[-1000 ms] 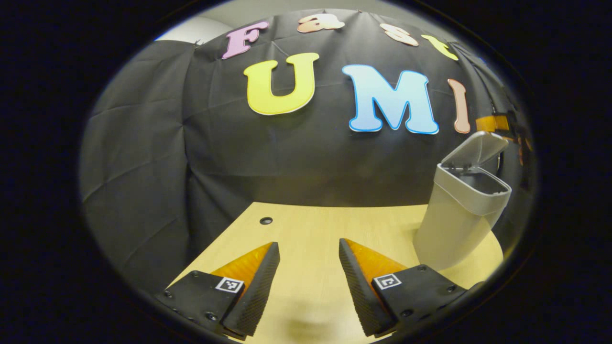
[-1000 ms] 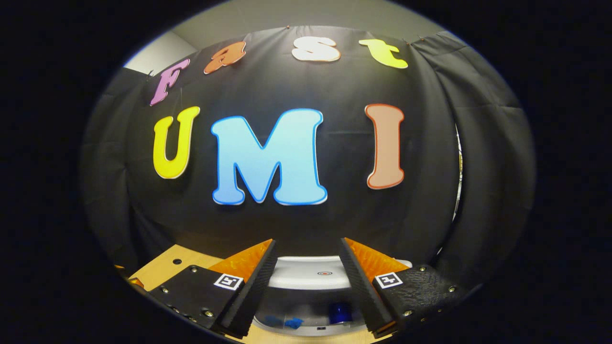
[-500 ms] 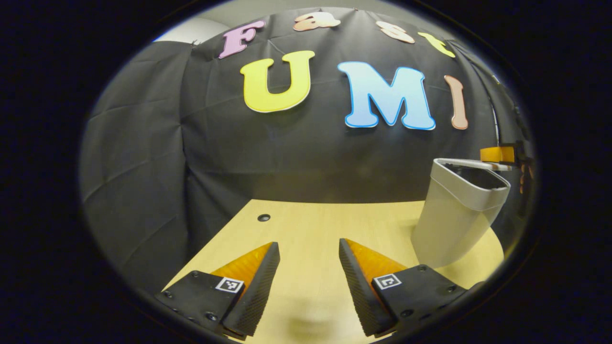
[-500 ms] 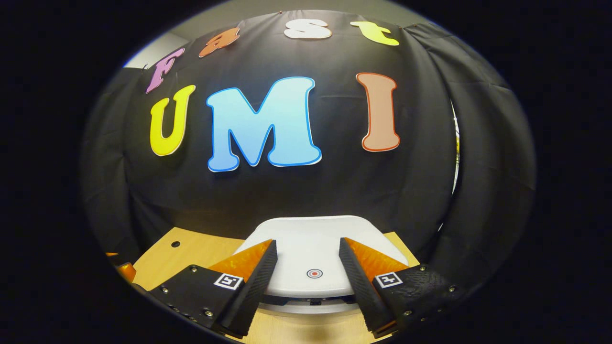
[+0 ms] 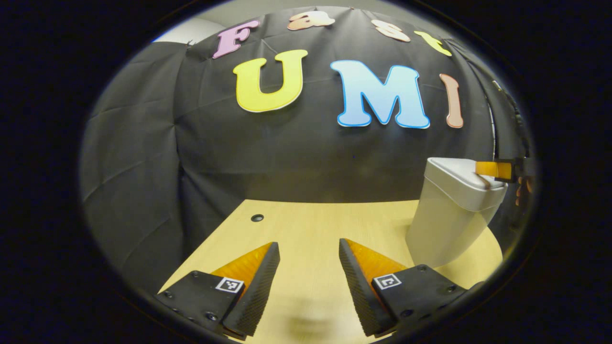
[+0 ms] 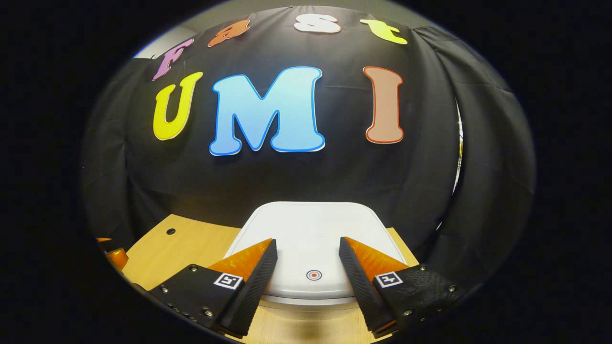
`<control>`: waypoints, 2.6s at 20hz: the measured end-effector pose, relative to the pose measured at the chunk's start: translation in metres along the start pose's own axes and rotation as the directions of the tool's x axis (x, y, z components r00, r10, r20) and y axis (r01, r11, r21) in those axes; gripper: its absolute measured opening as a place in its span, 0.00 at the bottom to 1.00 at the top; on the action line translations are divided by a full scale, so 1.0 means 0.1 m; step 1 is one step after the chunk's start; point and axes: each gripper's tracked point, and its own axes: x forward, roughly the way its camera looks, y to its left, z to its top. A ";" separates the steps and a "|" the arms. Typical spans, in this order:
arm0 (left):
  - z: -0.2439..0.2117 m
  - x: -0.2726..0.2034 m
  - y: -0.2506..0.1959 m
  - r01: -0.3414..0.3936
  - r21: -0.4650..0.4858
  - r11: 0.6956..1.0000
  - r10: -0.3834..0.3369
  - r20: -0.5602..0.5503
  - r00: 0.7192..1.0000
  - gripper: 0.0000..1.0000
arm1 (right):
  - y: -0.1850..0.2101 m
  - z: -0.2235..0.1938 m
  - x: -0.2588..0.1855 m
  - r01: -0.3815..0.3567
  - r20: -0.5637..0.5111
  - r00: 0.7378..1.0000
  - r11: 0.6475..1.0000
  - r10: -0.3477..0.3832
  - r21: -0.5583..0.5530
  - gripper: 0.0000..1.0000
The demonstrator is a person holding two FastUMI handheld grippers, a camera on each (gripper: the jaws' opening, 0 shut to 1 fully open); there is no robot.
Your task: Press the lid of the desktop garbage bin to open it, pick up the crumpled paper on the desktop and throw it into the bin, then pick up the pop can on the desktop and drop it into the bin, and finally close the garbage bin lid.
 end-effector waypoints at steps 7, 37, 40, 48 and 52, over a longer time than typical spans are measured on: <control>-0.04 0.02 -0.04 0.011 0.002 1.000 -0.011 -0.006 1.000 0.83 | 0.01 -0.03 -0.01 0.001 0.035 0.999 1.000 -0.001 -0.001 0.86; 0.00 -0.19 -0.05 0.039 0.000 0.999 -0.039 0.029 0.999 0.83 | 0.01 -0.07 -0.02 0.013 0.182 0.983 1.000 -0.013 0.003 0.86; 0.13 -0.23 -0.07 0.055 -0.010 0.998 -0.055 0.054 0.997 0.87 | 0.01 -0.06 -0.03 0.005 0.177 0.984 1.000 -0.009 0.024 0.86; 0.76 -0.38 -0.26 0.141 0.026 0.990 -0.143 0.172 0.975 0.79 | 0.16 0.28 -0.53 0.033 0.214 0.977 0.999 -0.027 -0.023 0.86; 1.15 -0.55 -0.49 0.217 0.030 0.976 -0.218 0.246 0.945 0.80 | 0.33 0.53 -1.04 0.031 0.293 0.956 1.000 -0.031 0.007 0.86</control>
